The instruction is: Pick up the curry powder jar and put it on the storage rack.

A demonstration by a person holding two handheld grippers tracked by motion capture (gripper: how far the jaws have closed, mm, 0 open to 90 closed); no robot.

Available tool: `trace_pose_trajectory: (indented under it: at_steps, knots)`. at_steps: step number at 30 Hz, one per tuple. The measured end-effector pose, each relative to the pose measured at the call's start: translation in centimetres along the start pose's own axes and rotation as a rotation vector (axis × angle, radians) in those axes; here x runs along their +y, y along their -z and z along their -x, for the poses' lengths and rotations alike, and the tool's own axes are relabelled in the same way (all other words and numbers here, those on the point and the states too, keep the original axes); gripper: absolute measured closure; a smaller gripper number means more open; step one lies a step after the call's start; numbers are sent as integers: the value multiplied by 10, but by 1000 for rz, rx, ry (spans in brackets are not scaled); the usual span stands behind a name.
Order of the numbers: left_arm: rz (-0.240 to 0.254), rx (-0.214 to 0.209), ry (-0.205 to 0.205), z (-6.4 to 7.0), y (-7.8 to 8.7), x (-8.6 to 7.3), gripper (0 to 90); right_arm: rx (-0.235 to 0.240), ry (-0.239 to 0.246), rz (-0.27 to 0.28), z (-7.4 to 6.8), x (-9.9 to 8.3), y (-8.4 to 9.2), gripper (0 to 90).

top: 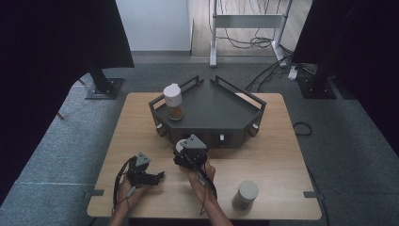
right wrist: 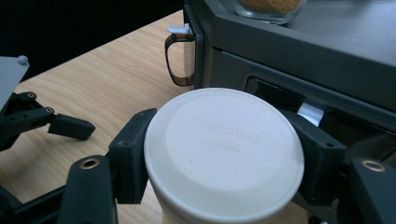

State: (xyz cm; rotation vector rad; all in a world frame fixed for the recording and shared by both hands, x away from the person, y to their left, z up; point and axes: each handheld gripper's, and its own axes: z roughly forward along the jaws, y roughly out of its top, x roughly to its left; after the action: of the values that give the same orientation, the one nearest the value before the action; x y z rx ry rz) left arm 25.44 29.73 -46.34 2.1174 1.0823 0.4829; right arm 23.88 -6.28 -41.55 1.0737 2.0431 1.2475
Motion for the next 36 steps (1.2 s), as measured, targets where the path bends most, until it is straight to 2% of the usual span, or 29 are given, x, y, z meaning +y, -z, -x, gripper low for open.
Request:
trace_pose_trajectory:
  at_steps: [11,21,26,36]
  knots:
    - [0,-2,-1,0,0,0,47,-6,-14,-7,-2,2,1,330]
    - [0,-2,-2,0,0,0,47,19,-3,-7,0,3,3,330]
    - [1,-3,-1,0,0,0,47,26,2,3,2,7,9,330]
    - [-1,-3,-3,0,0,0,47,39,9,-1,15,23,27,330]
